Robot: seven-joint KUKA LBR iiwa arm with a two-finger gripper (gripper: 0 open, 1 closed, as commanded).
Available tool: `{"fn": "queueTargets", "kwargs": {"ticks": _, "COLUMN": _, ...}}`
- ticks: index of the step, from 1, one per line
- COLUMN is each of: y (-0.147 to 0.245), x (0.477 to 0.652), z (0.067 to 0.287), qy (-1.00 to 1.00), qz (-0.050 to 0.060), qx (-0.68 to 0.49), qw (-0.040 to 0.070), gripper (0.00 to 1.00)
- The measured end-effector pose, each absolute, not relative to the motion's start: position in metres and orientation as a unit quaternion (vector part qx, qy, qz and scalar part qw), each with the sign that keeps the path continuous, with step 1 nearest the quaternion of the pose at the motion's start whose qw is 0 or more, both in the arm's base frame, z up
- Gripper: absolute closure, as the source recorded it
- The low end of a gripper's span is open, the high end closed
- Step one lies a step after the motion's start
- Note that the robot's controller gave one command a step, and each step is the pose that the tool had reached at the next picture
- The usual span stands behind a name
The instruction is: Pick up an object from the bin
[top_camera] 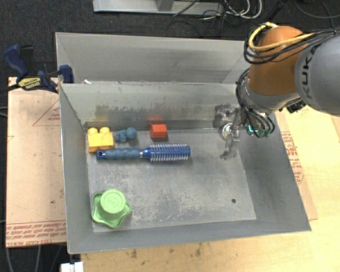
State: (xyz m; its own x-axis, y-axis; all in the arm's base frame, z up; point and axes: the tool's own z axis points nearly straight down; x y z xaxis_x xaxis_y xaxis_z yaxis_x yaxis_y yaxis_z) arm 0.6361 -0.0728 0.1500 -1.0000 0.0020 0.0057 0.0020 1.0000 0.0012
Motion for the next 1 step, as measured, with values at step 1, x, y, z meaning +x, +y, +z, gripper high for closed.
{"fn": "queueTargets", "kwargs": {"ticks": 1, "y": 0.049, "x": 0.6401, "z": 0.0683, "qy": -0.989, "qz": -0.002, "qx": 0.148, "qw": 0.0, "gripper": 0.0}}
